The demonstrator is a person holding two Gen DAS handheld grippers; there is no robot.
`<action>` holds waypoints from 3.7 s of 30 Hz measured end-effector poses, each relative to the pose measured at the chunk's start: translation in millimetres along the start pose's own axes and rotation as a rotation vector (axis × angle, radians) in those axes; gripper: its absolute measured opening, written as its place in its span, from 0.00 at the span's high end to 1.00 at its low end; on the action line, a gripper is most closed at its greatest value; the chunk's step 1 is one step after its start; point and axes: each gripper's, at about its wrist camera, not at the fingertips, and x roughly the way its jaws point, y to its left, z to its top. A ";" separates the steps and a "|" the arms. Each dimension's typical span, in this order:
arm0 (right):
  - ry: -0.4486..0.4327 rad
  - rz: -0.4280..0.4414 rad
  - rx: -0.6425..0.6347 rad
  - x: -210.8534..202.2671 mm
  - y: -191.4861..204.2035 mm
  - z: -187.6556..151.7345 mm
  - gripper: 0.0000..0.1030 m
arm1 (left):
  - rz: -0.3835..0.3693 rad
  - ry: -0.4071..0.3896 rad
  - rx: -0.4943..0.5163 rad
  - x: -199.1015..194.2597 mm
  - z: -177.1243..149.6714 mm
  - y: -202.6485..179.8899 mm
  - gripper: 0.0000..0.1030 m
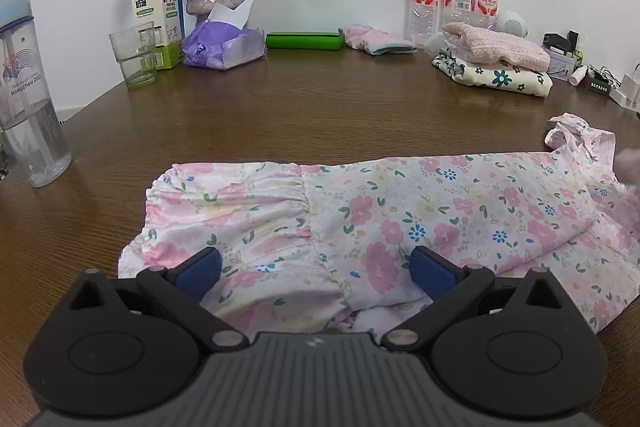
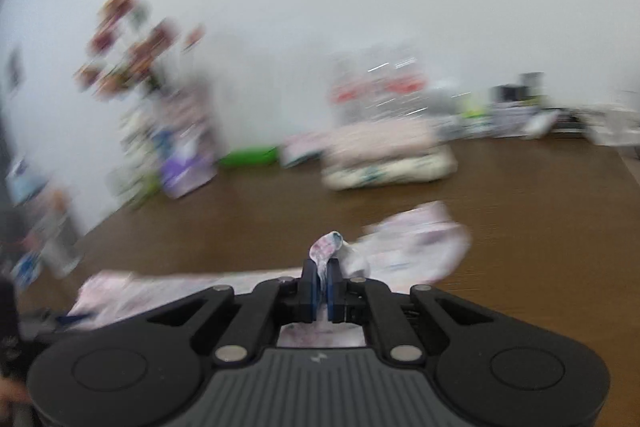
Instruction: Fold clothes
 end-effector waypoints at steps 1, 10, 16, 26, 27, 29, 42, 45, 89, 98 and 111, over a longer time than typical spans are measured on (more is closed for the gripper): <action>0.042 0.017 -0.039 16.8 11.6 -5.1 0.95 | -0.002 0.000 0.001 -0.1 -0.1 0.0 0.00; 0.033 0.065 -0.122 2.5 18.8 -13.6 0.59 | -0.015 -0.002 0.006 -0.8 -0.4 -0.3 0.00; -0.008 -0.187 0.069 -1.7 -72.9 12.8 0.56 | -0.013 -0.001 0.004 -0.3 0.1 -0.8 0.00; 0.145 -0.148 0.264 111.4 -163.5 43.5 0.81 | -0.020 0.002 0.000 0.6 1.0 1.5 0.00; 0.152 -0.105 0.267 113.9 -161.3 42.1 1.00 | -0.020 0.002 -0.001 0.7 1.1 1.8 0.00; 0.092 -0.073 0.197 103.6 -145.8 45.6 0.99 | -0.019 0.002 -0.001 0.7 1.1 1.4 0.00; 0.186 0.266 -0.436 58.0 26.4 -7.8 0.87 | -0.037 -0.046 -0.026 -13.4 -0.1 7.9 0.00; 0.094 0.304 -0.448 26.6 22.8 16.0 0.71 | -0.076 -0.098 -0.080 -46.4 -4.6 26.5 0.00; 0.213 0.100 -0.134 104.7 -10.9 58.4 0.67 | -0.475 0.046 0.108 14.6 48.5 -53.3 0.18; 0.271 0.065 -0.034 76.6 33.8 -1.2 0.95 | -0.488 0.110 0.249 9.4 25.1 -22.0 0.48; 0.136 0.365 -0.001 27.2 35.1 -10.1 0.48 | -0.653 0.147 -0.079 -20.0 23.4 33.2 0.37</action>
